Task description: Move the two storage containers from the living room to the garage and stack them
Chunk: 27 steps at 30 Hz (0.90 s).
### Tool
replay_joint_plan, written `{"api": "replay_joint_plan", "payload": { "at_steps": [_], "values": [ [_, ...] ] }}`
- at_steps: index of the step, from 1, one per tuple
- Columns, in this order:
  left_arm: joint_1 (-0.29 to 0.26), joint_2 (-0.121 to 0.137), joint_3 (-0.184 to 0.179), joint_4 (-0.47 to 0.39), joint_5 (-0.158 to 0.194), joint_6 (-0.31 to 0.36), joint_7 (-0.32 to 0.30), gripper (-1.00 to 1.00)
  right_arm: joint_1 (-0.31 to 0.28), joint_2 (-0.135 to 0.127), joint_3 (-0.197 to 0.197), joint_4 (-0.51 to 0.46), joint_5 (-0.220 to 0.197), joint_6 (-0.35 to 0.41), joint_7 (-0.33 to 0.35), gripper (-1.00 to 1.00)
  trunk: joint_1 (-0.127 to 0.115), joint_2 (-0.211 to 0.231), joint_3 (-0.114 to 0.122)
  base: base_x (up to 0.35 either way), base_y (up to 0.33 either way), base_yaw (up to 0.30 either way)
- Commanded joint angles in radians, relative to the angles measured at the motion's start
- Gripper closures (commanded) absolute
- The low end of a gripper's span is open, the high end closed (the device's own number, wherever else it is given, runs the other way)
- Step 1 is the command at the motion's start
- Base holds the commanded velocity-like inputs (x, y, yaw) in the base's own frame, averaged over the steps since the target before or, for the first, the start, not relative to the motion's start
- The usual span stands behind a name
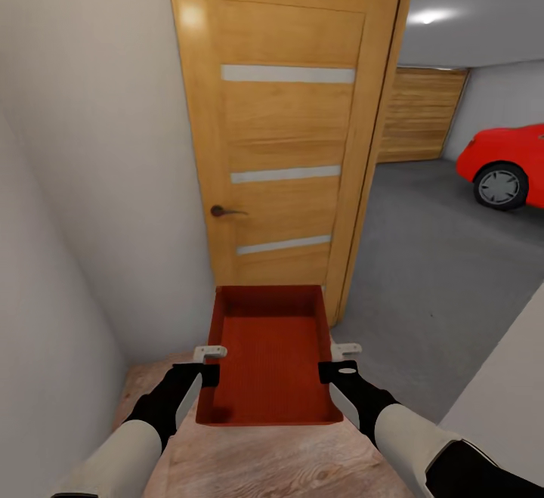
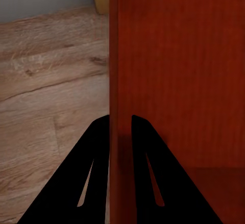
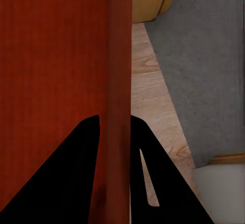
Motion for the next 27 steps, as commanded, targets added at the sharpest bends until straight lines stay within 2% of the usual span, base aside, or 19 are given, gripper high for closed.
{"api": "replay_joint_plan", "payload": {
  "at_steps": [1, 18, 22, 27],
  "values": [
    [-0.001, -0.001, 0.012, -0.004, -0.043, -0.068, 0.009, 1.0, 0.0, 0.0, 0.009, 0.001, -0.02, 0.006, -0.007, 1.0, 0.001, -0.002, -0.002, 0.286, 0.123, -0.234],
    [-0.001, -0.001, 0.012, -0.004, -0.043, -0.07, 0.008, 1.0, 0.0, 0.0, 0.01, 0.001, -0.02, 0.006, -0.007, 1.0, 0.001, -0.002, -0.002, 0.292, 0.125, -0.232],
    [-0.001, -0.001, 0.012, -0.005, -0.043, -0.07, 0.009, 1.0, 0.0, 0.0, 0.01, 0.001, -0.02, 0.006, -0.007, 1.0, 0.001, -0.002, -0.002, 0.247, 0.083, -0.064],
    [-0.001, -0.001, 0.012, -0.008, -0.043, -0.069, 0.009, 1.0, 0.0, 0.0, 0.009, 0.001, -0.02, 0.006, -0.007, 1.0, 0.001, -0.002, -0.002, 0.049, 0.011, -0.006]
  ]
}}
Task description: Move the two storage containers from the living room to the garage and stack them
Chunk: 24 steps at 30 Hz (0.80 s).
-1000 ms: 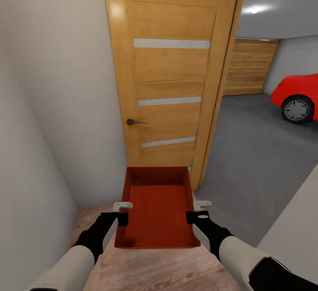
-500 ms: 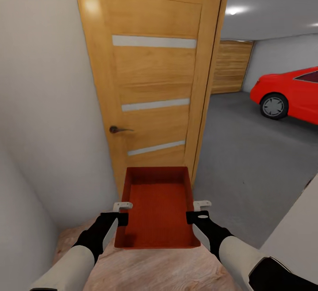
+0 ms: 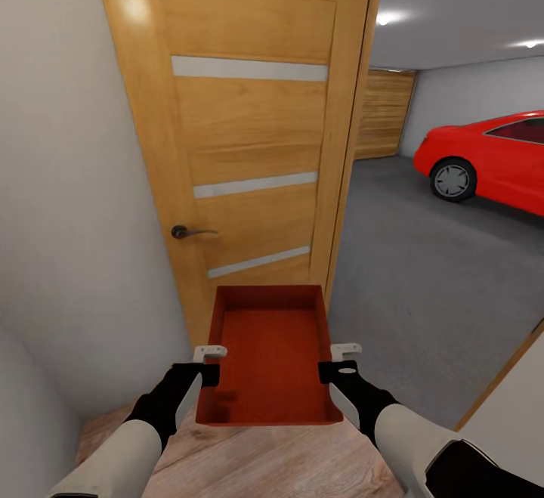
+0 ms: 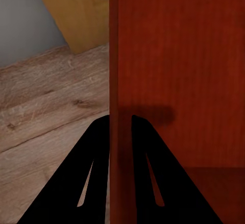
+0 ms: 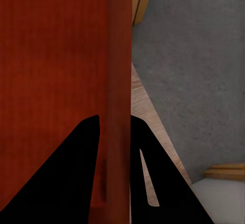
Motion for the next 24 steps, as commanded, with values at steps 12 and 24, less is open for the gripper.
{"api": "replay_joint_plan", "payload": {
  "at_steps": [12, 24],
  "values": [
    [-0.001, -0.001, 0.011, -0.005, -0.041, -0.072, 0.01, 1.0, 0.0, 0.0, 0.009, 0.001, -0.018, 0.006, -0.008, 1.0, 0.001, -0.002, -0.002, 0.001, 0.0, 0.0],
    [-0.001, -0.001, 0.011, -0.006, -0.041, -0.072, 0.01, 1.0, 0.0, 0.0, 0.009, 0.003, -0.018, 0.006, -0.008, 1.0, 0.001, -0.002, -0.002, 0.0, 0.0, 0.0]
  ]
}}
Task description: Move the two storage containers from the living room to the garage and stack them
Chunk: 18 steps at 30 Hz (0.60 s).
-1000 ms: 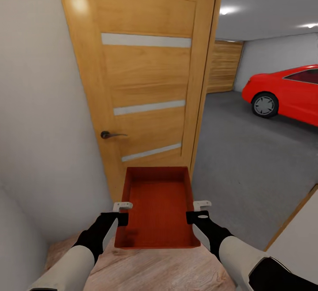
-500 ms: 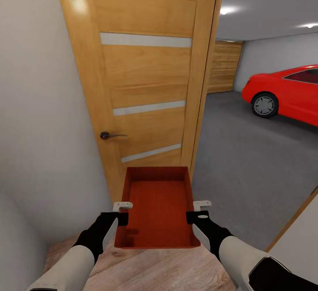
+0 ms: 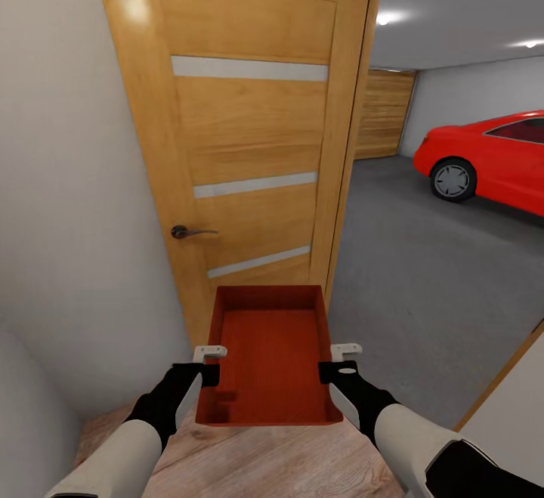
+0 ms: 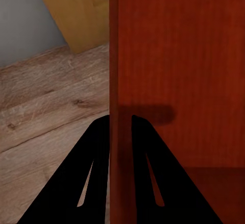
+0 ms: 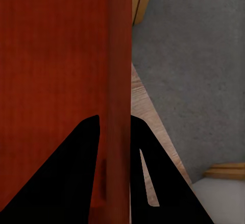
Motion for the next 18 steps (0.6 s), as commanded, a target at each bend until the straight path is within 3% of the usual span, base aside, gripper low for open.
{"api": "replay_joint_plan", "payload": {
  "at_steps": [1, 9, 18],
  "values": [
    [-0.001, -0.001, 0.011, -0.007, -0.041, -0.073, 0.01, 1.0, 0.0, 0.0, 0.009, 0.001, -0.017, 0.007, -0.008, 1.0, 0.001, -0.002, -0.002, 0.0, 0.0, 0.0],
    [-0.001, -0.001, 0.01, -0.007, -0.041, -0.073, 0.009, 1.0, 0.0, 0.0, 0.01, 0.002, -0.017, 0.007, -0.008, 1.0, 0.001, -0.002, -0.002, 0.0, 0.0, -0.035],
    [-0.001, -0.001, 0.01, -0.006, -0.041, -0.073, 0.009, 1.0, 0.0, 0.0, 0.009, 0.002, -0.017, 0.007, -0.008, 1.0, 0.001, -0.002, -0.002, 0.0, 0.0, -0.22]
  ]
}}
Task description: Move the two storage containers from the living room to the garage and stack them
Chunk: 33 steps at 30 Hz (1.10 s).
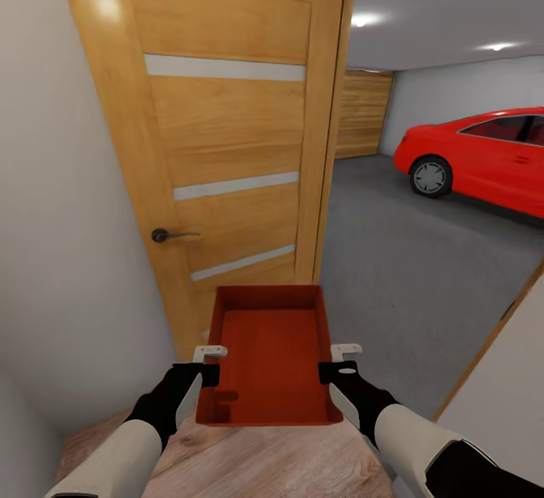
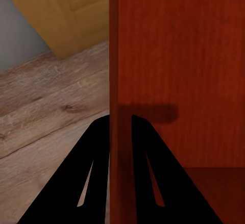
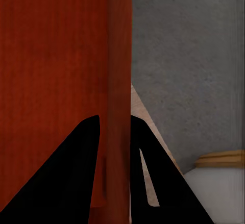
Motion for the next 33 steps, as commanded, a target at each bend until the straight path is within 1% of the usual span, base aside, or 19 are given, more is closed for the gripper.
{"api": "replay_joint_plan", "payload": {
  "at_steps": [1, 20, 33],
  "values": [
    [-0.001, -0.001, 0.01, -0.005, -0.04, -0.074, 0.01, 1.0, 0.0, 0.0, 0.01, 0.002, -0.016, 0.007, -0.008, 1.0, 0.001, -0.002, -0.002, 0.0, 0.0, -0.242],
    [-0.001, -0.002, 0.01, -0.006, -0.04, -0.074, 0.01, 1.0, 0.0, 0.0, 0.009, 0.002, -0.016, 0.007, -0.008, 1.0, 0.001, -0.002, -0.002, 0.0, 0.0, -0.24],
    [-0.001, -0.002, 0.009, -0.006, -0.04, -0.074, 0.011, 1.0, 0.0, 0.0, 0.01, 0.002, -0.016, 0.007, -0.008, 1.0, 0.001, -0.002, -0.002, 0.0, 0.0, -0.023]
  ]
}}
